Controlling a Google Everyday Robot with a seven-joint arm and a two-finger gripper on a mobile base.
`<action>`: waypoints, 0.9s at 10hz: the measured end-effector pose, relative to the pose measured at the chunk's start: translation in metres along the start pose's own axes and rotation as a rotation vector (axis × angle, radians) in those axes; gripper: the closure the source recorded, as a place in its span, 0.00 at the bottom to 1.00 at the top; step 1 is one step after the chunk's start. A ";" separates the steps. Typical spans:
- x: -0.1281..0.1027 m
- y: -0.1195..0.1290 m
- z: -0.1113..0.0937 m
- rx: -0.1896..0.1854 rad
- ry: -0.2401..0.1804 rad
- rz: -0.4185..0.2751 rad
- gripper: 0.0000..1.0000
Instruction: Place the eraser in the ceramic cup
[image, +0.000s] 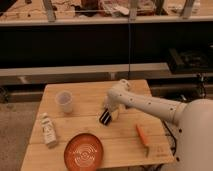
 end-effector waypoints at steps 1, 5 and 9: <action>0.002 0.001 -0.002 0.002 0.001 0.003 0.72; -0.001 0.000 -0.001 0.012 0.003 -0.026 0.96; -0.003 -0.002 -0.002 0.020 0.002 -0.035 0.96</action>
